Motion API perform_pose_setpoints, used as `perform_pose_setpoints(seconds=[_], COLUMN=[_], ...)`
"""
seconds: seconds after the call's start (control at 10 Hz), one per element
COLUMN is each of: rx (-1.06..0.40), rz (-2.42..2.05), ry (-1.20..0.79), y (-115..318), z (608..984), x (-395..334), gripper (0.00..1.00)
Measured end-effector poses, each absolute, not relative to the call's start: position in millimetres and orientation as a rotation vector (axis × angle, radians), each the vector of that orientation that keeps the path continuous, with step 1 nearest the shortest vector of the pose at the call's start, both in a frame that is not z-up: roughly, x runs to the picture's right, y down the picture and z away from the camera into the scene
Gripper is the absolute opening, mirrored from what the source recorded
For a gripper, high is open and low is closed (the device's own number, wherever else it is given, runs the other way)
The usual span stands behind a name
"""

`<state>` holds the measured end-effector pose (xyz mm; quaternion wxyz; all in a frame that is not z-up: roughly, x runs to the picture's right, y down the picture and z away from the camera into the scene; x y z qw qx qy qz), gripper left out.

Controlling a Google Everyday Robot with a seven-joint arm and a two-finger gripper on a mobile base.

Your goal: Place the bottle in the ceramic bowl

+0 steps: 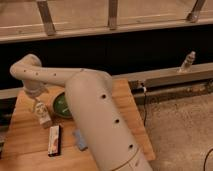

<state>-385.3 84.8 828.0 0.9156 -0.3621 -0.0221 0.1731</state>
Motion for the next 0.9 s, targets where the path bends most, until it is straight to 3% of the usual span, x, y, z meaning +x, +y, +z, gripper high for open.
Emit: perform_pose_setpoints(seconds=[0.9], rx=[-0.827], rz=[0.317], ry=[-0.019], y=[123.3], z=[872.7], x=[-412.5], gripper=[0.80])
